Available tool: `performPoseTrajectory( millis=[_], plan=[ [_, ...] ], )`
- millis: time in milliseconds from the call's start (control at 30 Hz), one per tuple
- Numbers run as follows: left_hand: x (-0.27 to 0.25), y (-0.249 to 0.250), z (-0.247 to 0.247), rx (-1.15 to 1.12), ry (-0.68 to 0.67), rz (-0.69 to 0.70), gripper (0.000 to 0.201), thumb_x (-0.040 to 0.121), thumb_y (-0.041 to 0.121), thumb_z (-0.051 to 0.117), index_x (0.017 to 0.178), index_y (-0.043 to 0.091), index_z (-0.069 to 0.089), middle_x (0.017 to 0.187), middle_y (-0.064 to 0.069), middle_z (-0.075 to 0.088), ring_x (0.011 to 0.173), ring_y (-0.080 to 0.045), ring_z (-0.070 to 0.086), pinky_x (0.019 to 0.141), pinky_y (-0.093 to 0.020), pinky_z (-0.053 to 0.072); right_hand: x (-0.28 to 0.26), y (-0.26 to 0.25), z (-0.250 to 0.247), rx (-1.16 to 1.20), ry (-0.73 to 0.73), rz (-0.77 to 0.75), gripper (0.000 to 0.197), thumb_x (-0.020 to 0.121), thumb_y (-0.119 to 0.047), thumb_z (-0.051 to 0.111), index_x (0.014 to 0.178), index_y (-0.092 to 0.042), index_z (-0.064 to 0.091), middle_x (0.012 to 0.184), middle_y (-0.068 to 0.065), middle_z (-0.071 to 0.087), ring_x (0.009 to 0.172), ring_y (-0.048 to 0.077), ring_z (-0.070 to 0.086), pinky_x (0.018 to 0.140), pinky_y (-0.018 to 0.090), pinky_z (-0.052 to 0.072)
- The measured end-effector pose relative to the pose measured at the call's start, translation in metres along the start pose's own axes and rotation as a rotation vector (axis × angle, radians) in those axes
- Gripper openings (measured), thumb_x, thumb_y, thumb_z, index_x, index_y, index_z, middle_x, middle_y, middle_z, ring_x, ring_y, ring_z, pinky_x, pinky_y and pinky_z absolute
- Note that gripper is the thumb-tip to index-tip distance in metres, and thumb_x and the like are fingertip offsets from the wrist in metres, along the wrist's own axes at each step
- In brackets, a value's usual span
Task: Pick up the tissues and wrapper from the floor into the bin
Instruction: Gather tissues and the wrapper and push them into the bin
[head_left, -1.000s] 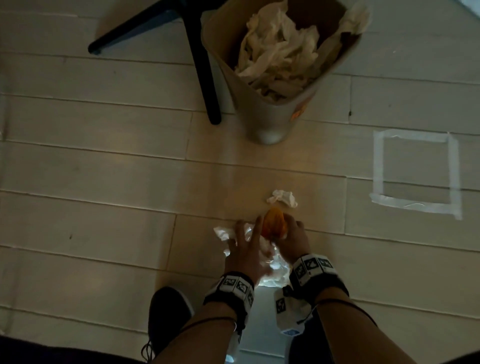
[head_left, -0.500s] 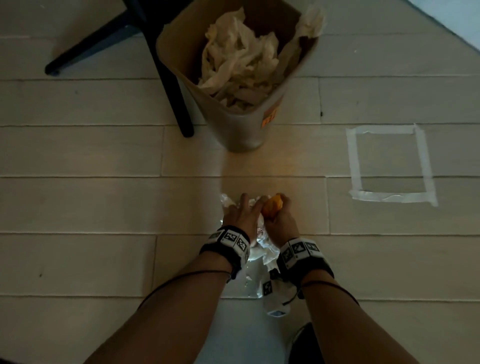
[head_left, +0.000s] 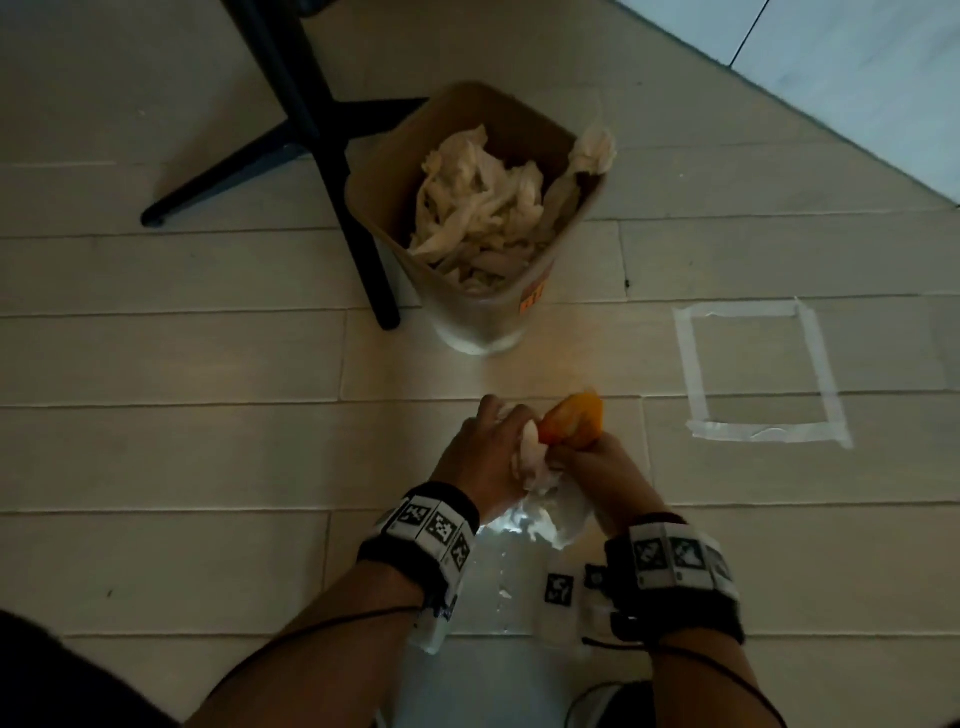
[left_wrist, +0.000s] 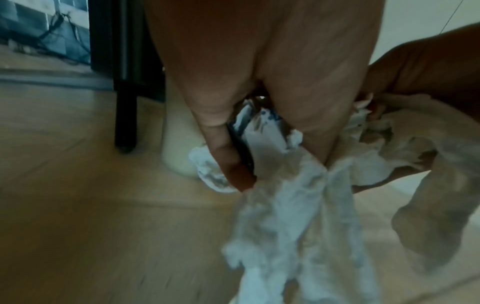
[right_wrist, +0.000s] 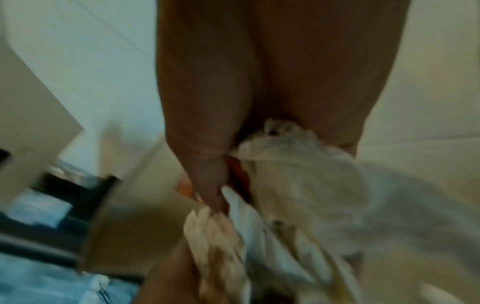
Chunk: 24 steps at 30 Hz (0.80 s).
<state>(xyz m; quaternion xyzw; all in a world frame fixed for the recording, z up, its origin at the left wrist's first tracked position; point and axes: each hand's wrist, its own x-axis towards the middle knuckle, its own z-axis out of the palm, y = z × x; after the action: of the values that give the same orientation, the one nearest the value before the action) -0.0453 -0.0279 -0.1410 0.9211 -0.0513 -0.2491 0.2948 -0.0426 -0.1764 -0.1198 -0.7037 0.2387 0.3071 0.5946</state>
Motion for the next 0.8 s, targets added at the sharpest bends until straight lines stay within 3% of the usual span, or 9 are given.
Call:
performPoseTrajectory(
  millis=[167, 300, 367, 433, 567, 633, 700, 800],
  plan=[
    [-0.009, 0.063, -0.088, -0.072, 0.302, 0.19, 0.051, 0.071, 0.029, 0.076, 0.112, 0.033, 0.046, 0.12, 0.001, 0.043, 0.093, -0.02, 0.058, 0.08, -0.036, 0.054, -0.053, -0.112, -0.028, -0.093, -0.076, -0.25, 0.025, 0.081, 0.002, 0.057, 0.081, -0.02, 0.07, 0.088, 0.012, 0.074, 0.089, 0.029, 0.07, 0.091, 0.053, 0.053],
    [0.001, 0.1, -0.158, -0.126, 0.512, 0.332, 0.049, 0.077, 0.04, 0.066, 0.121, 0.024, 0.05, 0.129, -0.008, 0.048, 0.115, -0.026, 0.052, 0.095, -0.041, 0.048, -0.089, -0.196, -0.037, -0.15, -0.076, -0.54, 0.018, 0.077, -0.01, 0.065, 0.078, -0.026, 0.07, 0.087, 0.005, 0.074, 0.088, 0.024, 0.07, 0.09, 0.047, 0.054],
    [0.013, 0.11, -0.19, -0.093, 0.609, 0.328, 0.046, 0.078, 0.042, 0.065, 0.117, 0.019, 0.052, 0.123, -0.008, 0.05, 0.103, -0.024, 0.052, 0.085, -0.034, 0.046, -0.086, -0.23, -0.035, -0.203, -0.036, -0.613, 0.013, 0.072, -0.014, 0.066, 0.079, -0.024, 0.071, 0.089, 0.007, 0.074, 0.087, 0.025, 0.07, 0.09, 0.046, 0.054],
    [0.03, 0.112, -0.214, -0.051, 0.679, 0.281, 0.047, 0.078, 0.04, 0.07, 0.115, 0.019, 0.051, 0.123, -0.009, 0.046, 0.085, -0.018, 0.049, 0.073, -0.03, 0.043, -0.072, -0.256, -0.028, -0.247, -0.003, -0.639, 0.016, 0.078, -0.009, 0.064, 0.087, -0.02, 0.071, 0.095, 0.01, 0.073, 0.091, 0.025, 0.069, 0.092, 0.048, 0.054],
    [0.069, 0.088, -0.227, -0.013, 0.611, 0.196, 0.052, 0.075, 0.028, 0.075, 0.118, 0.021, 0.046, 0.13, -0.011, 0.038, 0.09, -0.027, 0.056, 0.074, -0.03, 0.043, -0.023, -0.276, -0.007, -0.338, 0.043, -0.64, 0.019, 0.082, -0.004, 0.059, 0.097, -0.013, 0.067, 0.093, 0.005, 0.068, 0.091, 0.021, 0.065, 0.094, 0.044, 0.053],
    [0.083, 0.073, -0.225, 0.07, 0.537, 0.104, 0.064, 0.072, 0.033, 0.076, 0.124, 0.025, 0.039, 0.133, -0.009, 0.034, 0.1, -0.032, 0.056, 0.08, -0.035, 0.045, 0.001, -0.274, 0.004, -0.44, 0.061, -0.63, 0.023, 0.082, -0.006, 0.058, 0.103, -0.009, 0.067, 0.098, 0.008, 0.067, 0.094, 0.023, 0.064, 0.093, 0.042, 0.052],
    [0.089, 0.062, -0.223, 0.116, 0.418, 0.058, 0.077, 0.073, 0.039, 0.076, 0.135, 0.026, 0.033, 0.133, -0.006, 0.035, 0.11, -0.028, 0.052, 0.091, -0.037, 0.044, 0.022, -0.269, 0.012, -0.556, 0.081, -0.609, 0.029, 0.083, -0.01, 0.059, 0.112, -0.008, 0.064, 0.107, 0.011, 0.067, 0.103, 0.026, 0.061, 0.094, 0.04, 0.048],
    [0.094, 0.051, -0.216, 0.262, 0.219, 0.069, 0.084, 0.071, 0.034, 0.08, 0.14, 0.016, 0.036, 0.139, -0.01, 0.044, 0.131, -0.028, 0.042, 0.101, -0.025, 0.03, 0.057, -0.255, 0.02, -0.777, 0.085, -0.545, 0.029, 0.083, -0.023, 0.059, 0.11, -0.017, 0.064, 0.106, 0.005, 0.063, 0.103, 0.022, 0.058, 0.091, 0.036, 0.044]
  ],
)
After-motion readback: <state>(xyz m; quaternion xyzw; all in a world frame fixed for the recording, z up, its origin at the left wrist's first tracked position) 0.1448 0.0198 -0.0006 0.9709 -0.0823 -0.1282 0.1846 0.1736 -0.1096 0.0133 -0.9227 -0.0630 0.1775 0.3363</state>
